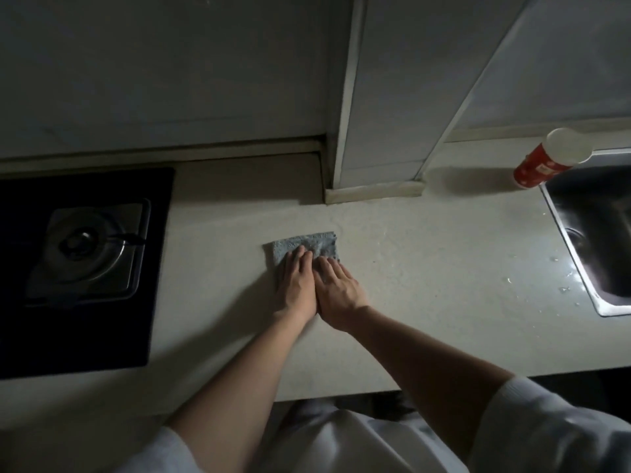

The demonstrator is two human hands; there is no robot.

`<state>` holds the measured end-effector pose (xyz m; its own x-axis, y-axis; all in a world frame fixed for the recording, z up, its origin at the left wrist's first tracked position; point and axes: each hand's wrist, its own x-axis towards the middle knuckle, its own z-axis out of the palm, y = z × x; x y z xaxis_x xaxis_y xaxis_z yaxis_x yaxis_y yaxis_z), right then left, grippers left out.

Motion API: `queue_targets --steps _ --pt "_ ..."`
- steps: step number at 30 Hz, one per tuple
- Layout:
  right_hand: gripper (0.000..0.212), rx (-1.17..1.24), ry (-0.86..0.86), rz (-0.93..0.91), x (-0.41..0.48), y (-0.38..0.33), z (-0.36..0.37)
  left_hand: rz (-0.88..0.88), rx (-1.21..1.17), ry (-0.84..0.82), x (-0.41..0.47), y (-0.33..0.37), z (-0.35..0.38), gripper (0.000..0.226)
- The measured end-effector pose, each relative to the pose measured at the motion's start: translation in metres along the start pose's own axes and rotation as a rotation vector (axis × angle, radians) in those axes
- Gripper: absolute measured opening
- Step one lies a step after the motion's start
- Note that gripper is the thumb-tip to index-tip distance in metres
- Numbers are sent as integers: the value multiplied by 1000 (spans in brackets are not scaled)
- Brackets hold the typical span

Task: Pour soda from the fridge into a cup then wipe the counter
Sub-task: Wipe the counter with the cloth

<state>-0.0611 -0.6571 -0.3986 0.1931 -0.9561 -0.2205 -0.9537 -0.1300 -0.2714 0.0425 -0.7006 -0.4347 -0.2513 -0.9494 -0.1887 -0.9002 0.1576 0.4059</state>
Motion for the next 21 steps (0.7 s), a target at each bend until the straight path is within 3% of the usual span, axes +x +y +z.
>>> queue_targets --steps 12,21 --pt "85 -68 -42 85 72 62 -37 39 82 -139 97 43 -18 59" --pt "76 2 -14 117 56 65 -42 5 98 -121 86 51 -10 57"
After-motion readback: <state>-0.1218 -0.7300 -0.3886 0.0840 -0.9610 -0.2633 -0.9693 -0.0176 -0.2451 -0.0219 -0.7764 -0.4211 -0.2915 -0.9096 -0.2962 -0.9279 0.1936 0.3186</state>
